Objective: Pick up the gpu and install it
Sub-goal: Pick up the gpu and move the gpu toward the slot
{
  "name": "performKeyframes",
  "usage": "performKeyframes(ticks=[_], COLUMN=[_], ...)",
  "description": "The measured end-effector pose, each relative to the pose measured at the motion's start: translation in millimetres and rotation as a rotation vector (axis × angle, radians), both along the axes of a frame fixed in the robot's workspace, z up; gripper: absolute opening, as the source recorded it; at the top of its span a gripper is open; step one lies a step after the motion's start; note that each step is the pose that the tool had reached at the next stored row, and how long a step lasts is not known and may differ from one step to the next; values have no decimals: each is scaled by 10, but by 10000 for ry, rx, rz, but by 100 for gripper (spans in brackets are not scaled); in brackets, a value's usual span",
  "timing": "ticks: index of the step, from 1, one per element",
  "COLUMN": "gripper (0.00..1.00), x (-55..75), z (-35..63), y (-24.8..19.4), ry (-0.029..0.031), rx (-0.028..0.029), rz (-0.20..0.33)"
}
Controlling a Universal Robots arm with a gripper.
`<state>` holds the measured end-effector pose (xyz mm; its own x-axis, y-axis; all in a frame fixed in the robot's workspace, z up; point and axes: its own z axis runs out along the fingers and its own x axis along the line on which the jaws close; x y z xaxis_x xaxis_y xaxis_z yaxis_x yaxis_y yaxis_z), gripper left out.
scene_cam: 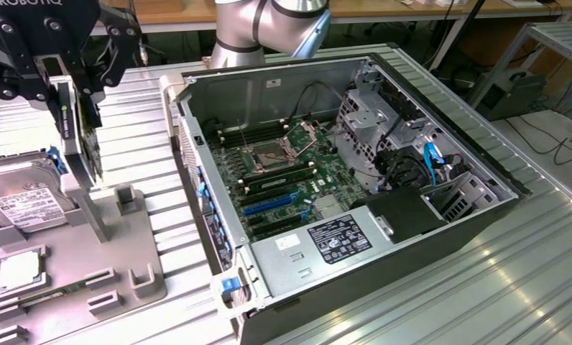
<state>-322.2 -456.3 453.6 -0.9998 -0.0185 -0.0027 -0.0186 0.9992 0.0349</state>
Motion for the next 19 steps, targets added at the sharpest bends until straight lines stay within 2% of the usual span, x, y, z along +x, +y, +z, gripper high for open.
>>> performKeyframes(ticks=[19], gripper=[28], x=[216], z=[-1], y=[0], ry=[-2], rx=[1], rz=[-1])
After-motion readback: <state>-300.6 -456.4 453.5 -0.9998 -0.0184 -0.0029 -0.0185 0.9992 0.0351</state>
